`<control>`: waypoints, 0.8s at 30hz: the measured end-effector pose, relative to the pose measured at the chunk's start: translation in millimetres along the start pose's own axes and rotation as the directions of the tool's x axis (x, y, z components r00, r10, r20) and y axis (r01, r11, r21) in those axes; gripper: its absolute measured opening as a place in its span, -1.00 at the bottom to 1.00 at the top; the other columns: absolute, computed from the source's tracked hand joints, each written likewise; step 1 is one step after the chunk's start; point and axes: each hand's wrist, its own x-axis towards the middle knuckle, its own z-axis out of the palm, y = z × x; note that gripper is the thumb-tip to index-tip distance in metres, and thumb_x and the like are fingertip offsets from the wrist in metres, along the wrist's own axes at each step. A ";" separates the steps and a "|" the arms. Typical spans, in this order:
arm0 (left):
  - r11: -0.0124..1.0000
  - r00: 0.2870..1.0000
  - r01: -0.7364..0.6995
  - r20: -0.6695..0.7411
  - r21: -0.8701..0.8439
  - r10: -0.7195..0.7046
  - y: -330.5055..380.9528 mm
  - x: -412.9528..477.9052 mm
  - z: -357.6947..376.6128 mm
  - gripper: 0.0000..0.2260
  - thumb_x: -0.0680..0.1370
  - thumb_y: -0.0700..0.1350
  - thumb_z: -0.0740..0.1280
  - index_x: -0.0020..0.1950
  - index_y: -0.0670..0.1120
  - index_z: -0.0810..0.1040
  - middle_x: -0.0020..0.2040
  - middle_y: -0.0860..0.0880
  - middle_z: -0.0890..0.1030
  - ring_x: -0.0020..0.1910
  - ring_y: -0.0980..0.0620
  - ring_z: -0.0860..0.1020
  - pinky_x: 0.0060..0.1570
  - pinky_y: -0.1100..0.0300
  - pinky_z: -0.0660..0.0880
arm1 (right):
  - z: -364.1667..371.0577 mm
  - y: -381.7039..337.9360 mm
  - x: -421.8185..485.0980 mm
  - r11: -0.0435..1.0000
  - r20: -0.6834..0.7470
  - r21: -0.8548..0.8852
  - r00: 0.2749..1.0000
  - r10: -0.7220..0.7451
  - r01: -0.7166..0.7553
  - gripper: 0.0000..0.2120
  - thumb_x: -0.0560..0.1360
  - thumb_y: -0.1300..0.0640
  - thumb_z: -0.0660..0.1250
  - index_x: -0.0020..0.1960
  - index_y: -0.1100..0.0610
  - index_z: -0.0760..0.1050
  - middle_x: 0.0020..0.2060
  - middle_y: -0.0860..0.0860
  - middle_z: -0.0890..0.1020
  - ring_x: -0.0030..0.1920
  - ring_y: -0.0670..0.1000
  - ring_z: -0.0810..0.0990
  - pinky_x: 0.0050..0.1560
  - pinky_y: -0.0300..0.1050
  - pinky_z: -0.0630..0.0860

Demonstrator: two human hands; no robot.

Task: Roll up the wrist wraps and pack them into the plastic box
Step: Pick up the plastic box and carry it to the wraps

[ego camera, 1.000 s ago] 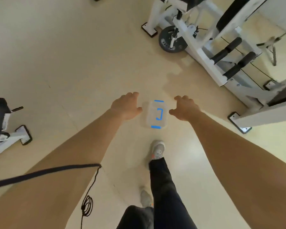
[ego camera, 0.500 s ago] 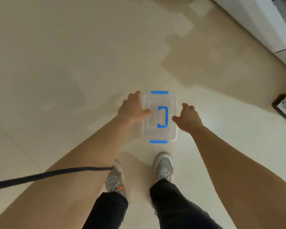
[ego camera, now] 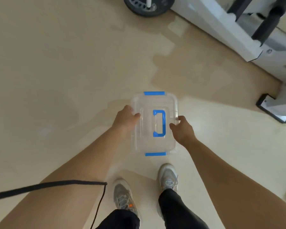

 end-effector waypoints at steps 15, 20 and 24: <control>0.950 0.947 -0.312 -0.086 -0.028 0.309 242.7 -375.0 -200.7 -0.85 0.38 -0.13 0.49 -0.25 -0.23 0.66 -0.28 -0.17 0.70 -0.23 -0.16 0.70 -0.04 -0.10 0.68 | -290.5 -139.8 -380.9 0.973 -0.248 0.179 0.964 -0.097 0.144 -0.74 0.56 0.21 0.29 0.21 0.28 0.54 0.00 0.16 0.64 -0.02 0.18 0.61 0.03 0.08 0.59; 0.910 0.909 -0.415 0.057 0.010 0.414 305.2 -475.3 -146.5 -0.85 0.46 -0.15 0.50 -0.13 -0.25 0.69 -0.20 -0.19 0.72 -0.26 -0.09 0.66 0.00 -0.07 0.68 | -381.8 -67.2 -469.7 0.958 -0.253 0.279 0.967 0.012 0.061 -0.80 0.57 0.19 0.33 0.13 0.28 0.56 0.02 0.22 0.67 0.05 0.23 0.68 -0.09 0.07 0.66; 0.854 0.850 -0.514 0.178 0.083 0.495 370.6 -554.4 -67.5 -0.90 0.52 -0.12 0.50 -0.08 -0.15 0.70 -0.08 -0.12 0.72 -0.13 -0.05 0.69 -0.04 0.07 0.68 | -460.0 21.2 -524.2 0.924 -0.295 0.382 0.950 0.099 0.022 -0.87 0.59 0.17 0.32 0.06 0.24 0.53 0.00 0.18 0.65 0.05 0.19 0.69 -0.12 0.03 0.66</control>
